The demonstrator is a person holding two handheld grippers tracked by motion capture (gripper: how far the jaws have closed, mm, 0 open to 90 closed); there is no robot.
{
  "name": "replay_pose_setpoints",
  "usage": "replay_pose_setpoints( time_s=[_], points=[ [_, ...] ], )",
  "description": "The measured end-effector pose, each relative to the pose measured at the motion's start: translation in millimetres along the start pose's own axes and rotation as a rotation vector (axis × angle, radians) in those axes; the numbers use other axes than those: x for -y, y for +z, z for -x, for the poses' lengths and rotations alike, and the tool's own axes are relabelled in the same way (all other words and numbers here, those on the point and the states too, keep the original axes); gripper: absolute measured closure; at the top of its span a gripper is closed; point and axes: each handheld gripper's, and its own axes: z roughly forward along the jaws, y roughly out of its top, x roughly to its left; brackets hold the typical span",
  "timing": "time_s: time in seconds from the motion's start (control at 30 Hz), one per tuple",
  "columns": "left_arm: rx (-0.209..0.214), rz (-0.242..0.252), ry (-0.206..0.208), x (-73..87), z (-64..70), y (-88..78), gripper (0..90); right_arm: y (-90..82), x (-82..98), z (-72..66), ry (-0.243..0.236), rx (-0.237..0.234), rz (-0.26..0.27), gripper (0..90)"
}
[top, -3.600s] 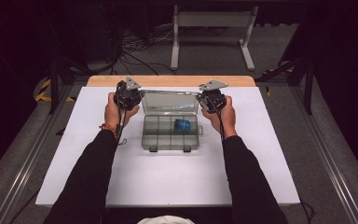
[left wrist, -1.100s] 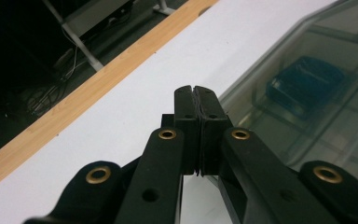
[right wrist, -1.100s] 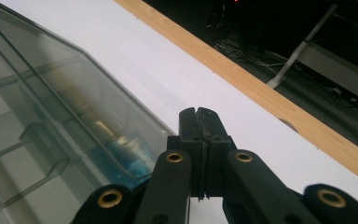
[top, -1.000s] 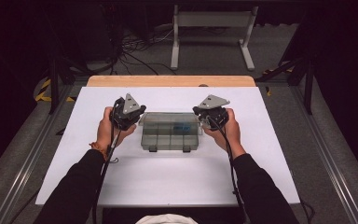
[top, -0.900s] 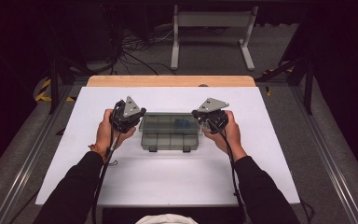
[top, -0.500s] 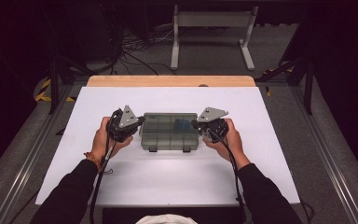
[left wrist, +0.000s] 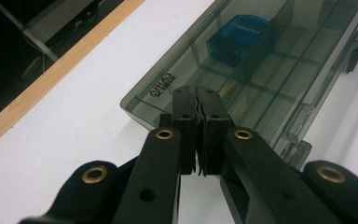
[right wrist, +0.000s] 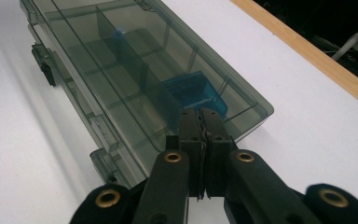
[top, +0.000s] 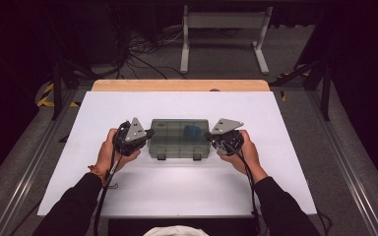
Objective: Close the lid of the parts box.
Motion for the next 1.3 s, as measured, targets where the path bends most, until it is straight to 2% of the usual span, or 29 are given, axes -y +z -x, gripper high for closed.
replay_pose_setpoints(
  time_s=[0.4,0.7,0.93,1.17,1.3],
  points=[
    [0.012,-0.003,-0.002,5.0,3.9,2.4,87.1,3.8,5.2,-2.4,0.026,-0.031,-0.019,88.8],
    [0.025,-0.011,-0.002,9.5,5.3,4.1,87.1,9.2,8.0,-5.0,0.021,-0.069,-0.049,87.7],
    [0.032,-0.016,0.0,10.7,6.2,5.7,87.1,10.8,10.7,-5.6,0.027,-0.07,-0.058,87.5],
    [0.04,-0.029,0.002,13.6,6.9,8.6,87.1,11.2,12.8,-7.8,0.033,-0.07,-0.047,86.9],
    [0.033,-0.045,0.014,15.7,8.5,11.1,86.5,10.9,16.0,-8.6,0.059,-0.07,-0.026,86.1]
  ],
)
